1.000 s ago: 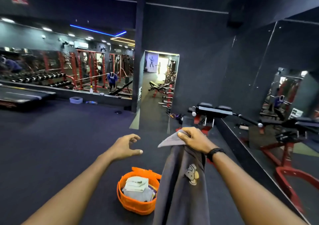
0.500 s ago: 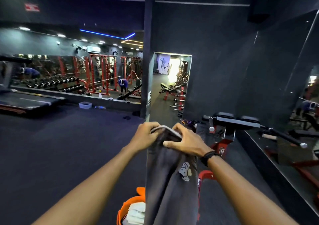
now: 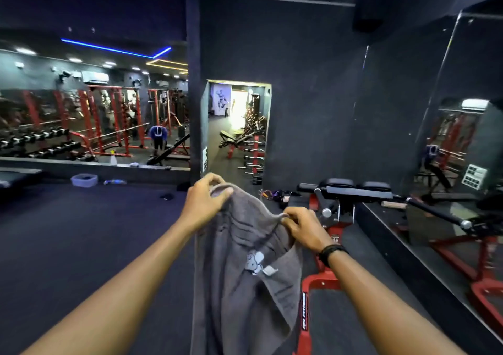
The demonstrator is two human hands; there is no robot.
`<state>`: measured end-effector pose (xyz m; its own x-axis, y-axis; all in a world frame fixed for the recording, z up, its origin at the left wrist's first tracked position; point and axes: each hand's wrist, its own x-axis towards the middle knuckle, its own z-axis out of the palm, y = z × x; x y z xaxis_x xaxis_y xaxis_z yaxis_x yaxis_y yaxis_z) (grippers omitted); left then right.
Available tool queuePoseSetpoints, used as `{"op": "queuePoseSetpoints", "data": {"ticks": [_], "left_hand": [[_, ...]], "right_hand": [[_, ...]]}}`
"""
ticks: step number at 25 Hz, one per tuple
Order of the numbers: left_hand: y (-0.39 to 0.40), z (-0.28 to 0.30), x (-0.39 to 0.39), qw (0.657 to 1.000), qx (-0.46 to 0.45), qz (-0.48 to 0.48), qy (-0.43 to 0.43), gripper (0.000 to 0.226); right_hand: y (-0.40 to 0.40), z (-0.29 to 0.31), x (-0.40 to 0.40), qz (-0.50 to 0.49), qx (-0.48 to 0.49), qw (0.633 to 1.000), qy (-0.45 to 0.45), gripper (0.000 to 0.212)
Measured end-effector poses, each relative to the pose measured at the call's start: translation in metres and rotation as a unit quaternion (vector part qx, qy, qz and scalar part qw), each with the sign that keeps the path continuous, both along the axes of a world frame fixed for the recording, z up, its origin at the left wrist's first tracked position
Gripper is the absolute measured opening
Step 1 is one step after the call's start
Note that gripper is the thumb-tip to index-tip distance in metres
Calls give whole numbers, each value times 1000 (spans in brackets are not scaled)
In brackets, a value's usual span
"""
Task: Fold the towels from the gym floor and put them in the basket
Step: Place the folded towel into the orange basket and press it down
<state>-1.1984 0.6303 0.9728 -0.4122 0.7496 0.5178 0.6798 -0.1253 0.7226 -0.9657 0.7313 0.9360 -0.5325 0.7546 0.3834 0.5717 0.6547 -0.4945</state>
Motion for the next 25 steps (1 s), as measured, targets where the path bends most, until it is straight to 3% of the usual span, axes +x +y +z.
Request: {"op": "queuePoseSetpoints", "data": {"ticks": [2, 4, 5, 8, 10, 12, 14, 16, 17, 21, 23, 25], "left_hand": [[22, -6, -11, 994, -72, -84, 17, 53], [42, -6, -11, 973, -150, -166, 51, 69], [53, -6, -12, 962, -180, -186, 86, 64], [77, -1, -20, 946, -200, -175, 188, 17], [87, 1, -30, 951, -180, -176, 181, 20], [95, 3, -42, 967, -148, -170, 119, 19], [105, 2, -53, 987, -94, -126, 37, 12], [118, -4, -64, 992, -61, -74, -80, 8], [125, -10, -65, 985, -69, -55, -149, 17], [140, -32, -55, 925, -94, -19, -368, 37], [141, -39, -49, 897, -96, -41, -430, 36], [142, -46, -43, 893, -114, -48, -432, 31]], "right_hand": [[11, 17, -31, 38, 22, 999, 1, 17], [17, 29, -58, 62, 43, 997, -5, 14], [20, 31, -68, 64, 48, 997, -6, 13], [35, 30, -81, 60, 23, 998, 19, 15], [51, 23, -78, 47, 2, 999, -3, 21], [69, 8, -68, -7, -27, 994, -109, 22], [82, -8, -55, -53, -129, 976, -166, 15], [87, -12, -52, -24, -228, 967, -114, 17], [88, -8, -56, -1, -245, 967, -75, 18], [94, 9, -83, 19, -293, 956, 28, 35], [101, 9, -94, -23, -304, 952, 31, 37], [105, 12, -101, -51, -351, 933, 56, 35]]}}
